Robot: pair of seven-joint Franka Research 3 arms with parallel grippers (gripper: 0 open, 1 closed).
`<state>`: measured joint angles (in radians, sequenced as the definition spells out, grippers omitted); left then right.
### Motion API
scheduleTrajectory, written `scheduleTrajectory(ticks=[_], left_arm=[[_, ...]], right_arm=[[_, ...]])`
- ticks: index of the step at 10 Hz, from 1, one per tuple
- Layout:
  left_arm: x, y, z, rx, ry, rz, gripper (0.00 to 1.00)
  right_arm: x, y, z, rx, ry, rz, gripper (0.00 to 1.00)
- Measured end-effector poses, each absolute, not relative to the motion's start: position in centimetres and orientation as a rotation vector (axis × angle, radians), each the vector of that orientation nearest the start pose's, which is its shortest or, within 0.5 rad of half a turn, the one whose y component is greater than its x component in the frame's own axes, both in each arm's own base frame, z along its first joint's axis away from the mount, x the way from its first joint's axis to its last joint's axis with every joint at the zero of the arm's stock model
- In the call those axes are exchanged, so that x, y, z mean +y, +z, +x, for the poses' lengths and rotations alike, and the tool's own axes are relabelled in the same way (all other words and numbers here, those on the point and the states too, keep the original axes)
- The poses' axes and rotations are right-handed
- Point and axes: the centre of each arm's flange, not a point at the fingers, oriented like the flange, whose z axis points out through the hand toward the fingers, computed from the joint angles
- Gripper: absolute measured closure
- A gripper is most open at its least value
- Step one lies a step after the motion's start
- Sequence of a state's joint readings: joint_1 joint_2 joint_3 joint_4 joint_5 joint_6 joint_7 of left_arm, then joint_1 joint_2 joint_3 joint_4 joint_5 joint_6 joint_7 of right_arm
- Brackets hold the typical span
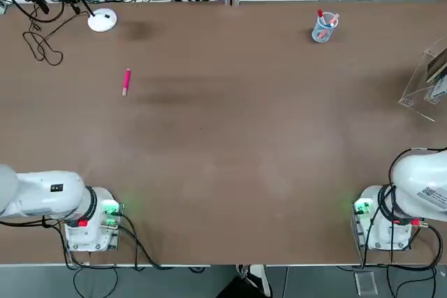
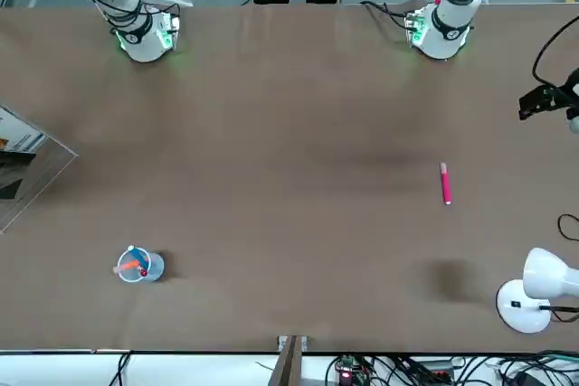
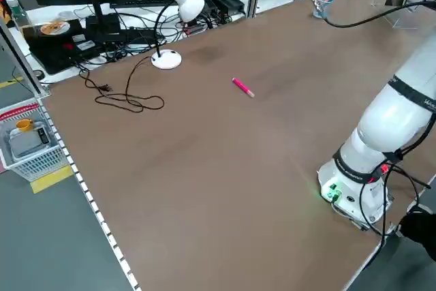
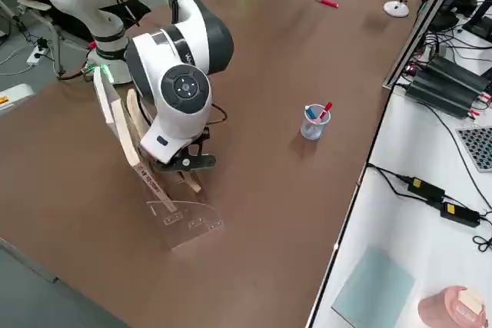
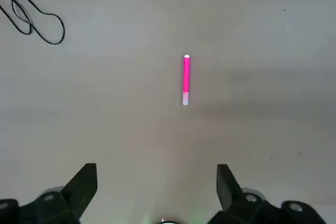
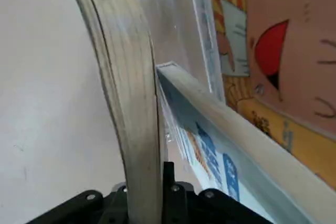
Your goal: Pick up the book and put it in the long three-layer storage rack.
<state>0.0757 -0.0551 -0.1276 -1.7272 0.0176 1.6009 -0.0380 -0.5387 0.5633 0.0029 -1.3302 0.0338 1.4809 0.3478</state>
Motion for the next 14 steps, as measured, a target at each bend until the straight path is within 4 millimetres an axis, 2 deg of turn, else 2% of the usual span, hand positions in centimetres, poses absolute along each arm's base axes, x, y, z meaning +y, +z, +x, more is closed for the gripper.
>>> scheduleTrajectory(ticks=[10, 14], left_arm=[[-2.6, 58.3, 53.5, 0.024, 0.111, -3.112, 0.00], [-2.6, 58.3, 53.5, 0.024, 0.111, -3.112, 0.00]], right_arm=[[-33.0, 36.7, 58.6, 1.268, 0.594, -2.735, 0.85], [-33.5, 36.2, 59.3, 1.278, 0.526, -2.748, 0.85]])
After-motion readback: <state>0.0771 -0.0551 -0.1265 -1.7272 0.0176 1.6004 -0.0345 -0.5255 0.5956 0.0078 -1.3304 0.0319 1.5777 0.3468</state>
